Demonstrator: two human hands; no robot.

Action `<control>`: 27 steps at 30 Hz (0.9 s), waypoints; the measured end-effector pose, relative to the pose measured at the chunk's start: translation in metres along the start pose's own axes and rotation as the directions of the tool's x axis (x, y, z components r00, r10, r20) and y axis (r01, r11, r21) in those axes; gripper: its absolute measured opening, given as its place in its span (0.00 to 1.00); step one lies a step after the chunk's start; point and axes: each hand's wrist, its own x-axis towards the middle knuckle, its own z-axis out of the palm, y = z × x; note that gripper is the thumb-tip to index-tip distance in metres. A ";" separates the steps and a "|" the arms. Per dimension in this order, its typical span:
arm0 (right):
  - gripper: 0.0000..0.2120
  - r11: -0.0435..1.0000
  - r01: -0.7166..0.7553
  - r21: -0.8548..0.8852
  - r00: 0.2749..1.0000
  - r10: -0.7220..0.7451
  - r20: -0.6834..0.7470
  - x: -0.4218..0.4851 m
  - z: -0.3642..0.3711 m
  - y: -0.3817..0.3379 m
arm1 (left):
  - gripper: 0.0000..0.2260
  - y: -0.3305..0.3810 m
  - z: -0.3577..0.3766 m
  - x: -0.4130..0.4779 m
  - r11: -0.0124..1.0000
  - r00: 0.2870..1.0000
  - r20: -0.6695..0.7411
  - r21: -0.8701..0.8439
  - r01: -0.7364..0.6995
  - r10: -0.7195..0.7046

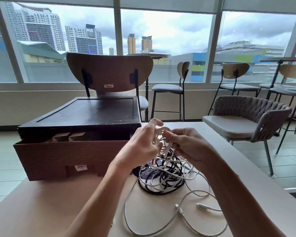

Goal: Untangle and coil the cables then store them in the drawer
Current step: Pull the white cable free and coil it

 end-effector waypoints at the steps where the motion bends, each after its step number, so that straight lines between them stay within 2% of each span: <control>1: 0.11 0.999 0.009 -0.048 1.000 -0.010 -0.012 0.000 -0.001 0.000 | 0.20 0.000 0.001 -0.001 1.000 1.000 -0.025 0.019 0.002 -0.001; 5: 0.10 0.979 0.022 -0.203 1.000 -0.024 -0.008 0.001 -0.002 0.005 | 0.07 -0.004 -0.004 -0.001 0.994 0.989 -0.145 0.105 -0.012 0.027; 11: 0.11 0.953 0.011 -0.304 1.000 -0.011 0.000 0.000 -0.005 0.005 | 0.10 -0.013 -0.011 0.000 0.963 0.958 -0.270 0.270 -0.024 0.100; 14: 0.11 0.950 -0.011 -0.312 1.000 0.009 -0.007 -0.003 -0.019 0.000 | 0.11 -0.023 -0.029 0.000 0.951 0.904 -0.405 0.309 -0.001 0.133; 19: 0.15 0.969 -0.019 -0.245 0.998 0.033 0.052 -0.004 -0.024 -0.004 | 0.07 -0.036 -0.054 -0.002 0.949 0.789 -0.605 0.298 0.103 0.105; 21: 0.15 0.965 -0.002 -0.264 0.998 0.019 0.064 -0.004 -0.022 -0.003 | 0.06 -0.036 -0.053 -0.003 0.952 0.784 -0.618 0.272 0.141 0.060; 24: 0.14 0.962 0.035 -0.272 0.999 -0.027 0.036 -0.004 -0.025 -0.002 | 0.04 -0.034 -0.050 -0.004 0.968 0.841 -0.535 0.158 0.196 -0.083; 27: 0.10 0.995 0.022 -0.096 0.999 -0.017 0.051 -0.003 -0.027 -0.003 | 0.03 -0.030 -0.047 -0.006 0.976 0.906 -0.405 0.115 0.187 -0.126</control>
